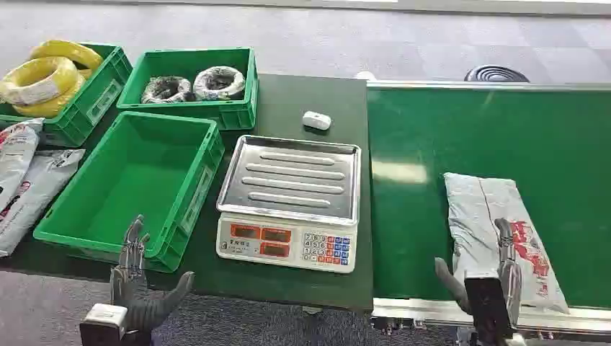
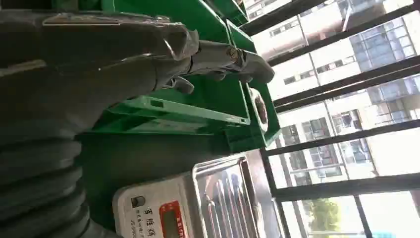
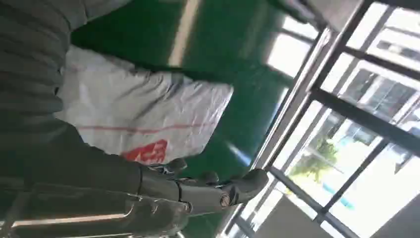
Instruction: Moved the parcel from conveyor to table for the left to box.
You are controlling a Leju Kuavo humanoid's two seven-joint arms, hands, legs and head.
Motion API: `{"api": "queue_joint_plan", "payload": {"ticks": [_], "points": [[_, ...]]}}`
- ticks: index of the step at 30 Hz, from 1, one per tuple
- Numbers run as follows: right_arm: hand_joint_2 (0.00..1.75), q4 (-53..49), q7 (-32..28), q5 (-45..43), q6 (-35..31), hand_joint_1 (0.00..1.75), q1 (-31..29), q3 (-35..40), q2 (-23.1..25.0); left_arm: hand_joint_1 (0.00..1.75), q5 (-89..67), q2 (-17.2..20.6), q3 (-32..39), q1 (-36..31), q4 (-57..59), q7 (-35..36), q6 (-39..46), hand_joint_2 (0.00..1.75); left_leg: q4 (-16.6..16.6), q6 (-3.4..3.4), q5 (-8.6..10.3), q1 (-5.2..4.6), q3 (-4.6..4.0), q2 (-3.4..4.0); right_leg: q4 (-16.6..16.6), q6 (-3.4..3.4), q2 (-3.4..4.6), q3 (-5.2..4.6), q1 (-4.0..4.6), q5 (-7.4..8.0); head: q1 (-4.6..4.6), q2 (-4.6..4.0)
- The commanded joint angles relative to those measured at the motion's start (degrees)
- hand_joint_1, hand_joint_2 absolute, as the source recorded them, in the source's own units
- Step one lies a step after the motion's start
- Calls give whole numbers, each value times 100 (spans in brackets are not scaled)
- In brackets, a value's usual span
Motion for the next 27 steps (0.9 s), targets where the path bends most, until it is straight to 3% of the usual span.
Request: {"api": "queue_joint_plan", "payload": {"ticks": [1, 6, 11, 16, 17, 18, 23, 27], "points": [[175, 2762, 1273, 687, 327, 0, -1675, -1177, -1048, 0, 55, 122, -407, -496, 511, -16, -98, 175, -18, 6, 13, 0, 15, 0, -27, 5, -3, 20, 0, 17, 2, -2], [175, 5847, 1910, 1267, 721, 0, -3119, -1160, -1900, 0, 88, 112, -421, -733, 566, 65, -151, 175, -12, 7, 10, 2, 24, 20, -26, 7, 18, 26, 1, 28, -2, 0], [175, 7011, 2225, 1389, 1181, 0, -3681, -1175, -1984, 0, 178, 176, -444, -750, 615, 97, -113, 175, -9, 6, 10, 0, 21, 8, -19, 6, 7, 24, -1, 23, 0, 0], [175, 7262, 2273, 1428, 1278, 0, -3770, -1133, -1946, 0, 219, 190, -457, -738, 635, 75, -70, 175, -9, 5, 8, -1, 22, 4, -18, 5, 3, 22, -2, 18, 0, 0], [175, 7280, 2282, 1429, 1291, 24, -3772, -1130, -1932, 0, 226, 192, -455, -733, 636, 72, -63, 175, -5, 6, 7, 0, 18, 3, -14, 6, 2, 17, 0, 16, -2, 0], [175, 7318, 2320, 1470, 1341, 171, -3785, -1091, -1942, 0, 243, 203, -465, -741, 646, 66, -40, 175, 0, 7, 6, 0, 13, 1, -8, 7, 2, 11, 0, 15, -2, 0], [175, 7147, 2091, 1399, 1112, 175, -3885, -1135, -1895, 0, 292, 209, -494, -679, 622, 40, 63, 175, -4, 9, 14, 1, 12, 1, -13, 8, 0, 13, 1, 20, 2, 0], [175, 6725, 1434, 1135, 575, 175, -4096, -1217, -1817, 0, 311, 216, -482, -628, 529, 26, 165, 175, -2, 9, 12, -3, 10, 13, -7, 8, 12, 15, -4, 21, 2, 0]]}}
